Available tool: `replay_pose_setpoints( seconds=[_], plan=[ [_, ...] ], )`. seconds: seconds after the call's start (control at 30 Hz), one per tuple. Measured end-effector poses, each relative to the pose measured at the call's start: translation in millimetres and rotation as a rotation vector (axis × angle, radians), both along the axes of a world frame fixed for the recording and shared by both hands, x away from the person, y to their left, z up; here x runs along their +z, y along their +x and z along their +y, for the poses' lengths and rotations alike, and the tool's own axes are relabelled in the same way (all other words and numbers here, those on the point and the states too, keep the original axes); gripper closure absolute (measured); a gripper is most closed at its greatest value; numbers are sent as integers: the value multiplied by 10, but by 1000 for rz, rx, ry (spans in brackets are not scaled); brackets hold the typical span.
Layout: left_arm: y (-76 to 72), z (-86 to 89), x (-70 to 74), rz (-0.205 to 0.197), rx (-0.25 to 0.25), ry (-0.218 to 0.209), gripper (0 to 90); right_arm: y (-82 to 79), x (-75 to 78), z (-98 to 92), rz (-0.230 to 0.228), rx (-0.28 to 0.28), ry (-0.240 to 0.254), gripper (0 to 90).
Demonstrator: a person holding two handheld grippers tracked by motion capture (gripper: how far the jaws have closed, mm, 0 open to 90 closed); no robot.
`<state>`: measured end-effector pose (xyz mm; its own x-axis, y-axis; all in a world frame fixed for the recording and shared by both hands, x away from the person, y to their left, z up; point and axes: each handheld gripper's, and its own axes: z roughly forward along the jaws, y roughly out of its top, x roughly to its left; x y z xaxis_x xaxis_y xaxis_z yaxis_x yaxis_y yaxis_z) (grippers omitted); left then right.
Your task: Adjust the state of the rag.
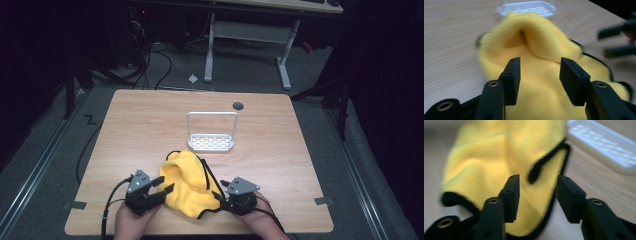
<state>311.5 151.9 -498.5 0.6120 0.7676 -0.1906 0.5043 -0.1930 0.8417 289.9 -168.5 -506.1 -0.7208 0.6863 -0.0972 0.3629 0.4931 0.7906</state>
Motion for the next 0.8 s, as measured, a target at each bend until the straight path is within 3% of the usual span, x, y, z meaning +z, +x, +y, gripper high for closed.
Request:
replay_pose_setpoints(
  seconds=[0.03, 0.1, 0.23, 0.37, 0.43, 0.57, 0.67, 0.73, 0.8],
  plan=[
    [64, 75, -27, 14, 23, 0, 535, -52, -37, 117, 29, 59, -18, 679],
    [188, 181, -86, 38, 45, 7, 538, -90, -76, 215, 46, 99, -47, 792],
    [378, 194, -188, 89, 36, -9, 556, -117, -124, 317, 62, 125, -95, 893],
    [487, 110, -274, 142, -5, -6, 747, -108, -184, 351, 93, 143, -130, 900],
    [476, 81, -276, 142, -13, 2, 832, -104, -196, 344, 98, 144, -132, 900],
    [404, 85, -255, 140, -28, -21, 839, -77, -202, 304, 93, 126, -132, 900],
    [306, 54, -262, 141, -52, -13, 840, 11, -202, 202, 92, 82, -131, 900],
    [227, -10, -287, 148, -84, -4, 842, 136, -205, 53, 96, 17, -117, 900],
    [149, -108, -310, 156, -126, 14, 842, 177, -204, 3, 99, -4, -115, 900]
  ],
)
